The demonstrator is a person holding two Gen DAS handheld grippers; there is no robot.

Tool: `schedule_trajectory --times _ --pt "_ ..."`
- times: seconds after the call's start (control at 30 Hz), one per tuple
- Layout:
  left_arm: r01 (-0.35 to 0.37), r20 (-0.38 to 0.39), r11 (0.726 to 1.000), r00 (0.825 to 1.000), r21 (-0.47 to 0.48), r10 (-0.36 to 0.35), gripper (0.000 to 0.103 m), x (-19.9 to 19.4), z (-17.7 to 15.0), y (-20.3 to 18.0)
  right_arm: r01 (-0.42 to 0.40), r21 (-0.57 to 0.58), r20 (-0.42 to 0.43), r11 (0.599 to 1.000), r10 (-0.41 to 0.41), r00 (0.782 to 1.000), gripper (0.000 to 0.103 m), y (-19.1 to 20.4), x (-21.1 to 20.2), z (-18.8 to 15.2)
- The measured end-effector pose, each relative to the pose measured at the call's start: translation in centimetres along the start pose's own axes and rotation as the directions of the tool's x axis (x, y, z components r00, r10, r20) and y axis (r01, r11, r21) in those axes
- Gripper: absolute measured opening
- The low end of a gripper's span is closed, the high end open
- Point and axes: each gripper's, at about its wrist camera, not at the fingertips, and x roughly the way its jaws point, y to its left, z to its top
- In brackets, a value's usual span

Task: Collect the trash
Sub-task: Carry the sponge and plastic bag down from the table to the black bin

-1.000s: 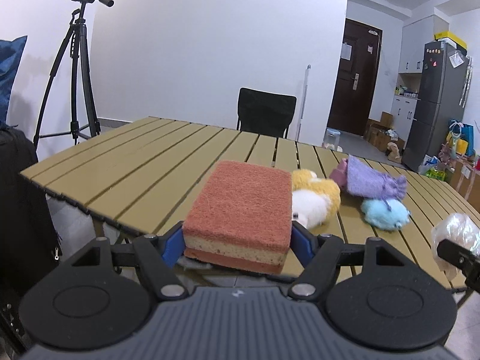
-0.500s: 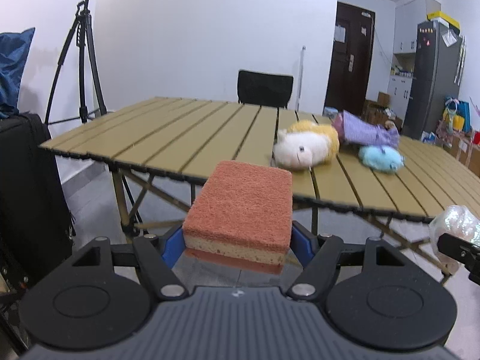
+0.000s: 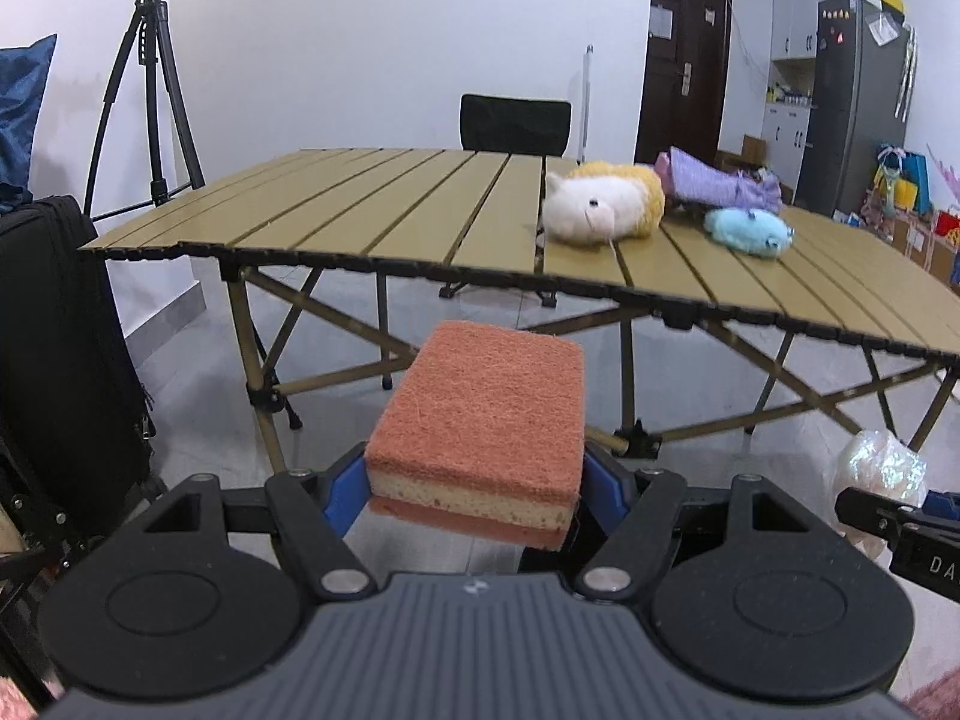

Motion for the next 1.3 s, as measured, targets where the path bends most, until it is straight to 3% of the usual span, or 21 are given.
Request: schedule_trajectory --times 0.3,0.67,1.3 --pt "-0.039 -0.074 0.999 0.996 0.030 0.041 0.072 1.2 -1.5 1.3 0.026 0.023 -0.091 0.999 -0.024 0.996 0.044 -1.1 0.7 -2.6" --pt "-0.027 -0.173 1.000 0.985 -0.009 0.025 0.072 2.5 -2.6 2.7 0.089 0.069 -0.197 0.994 -0.074 0.978 0.044 -3.8 2.6 -5.1" --pt "0.004 -0.324 0.999 0.946 0.049 0.012 0.072 5.3 -3.8 -0.8 0.175 0.141 -0.269 0.974 -0.132 0.954 0.044 -6.8 4.2 -5.9"
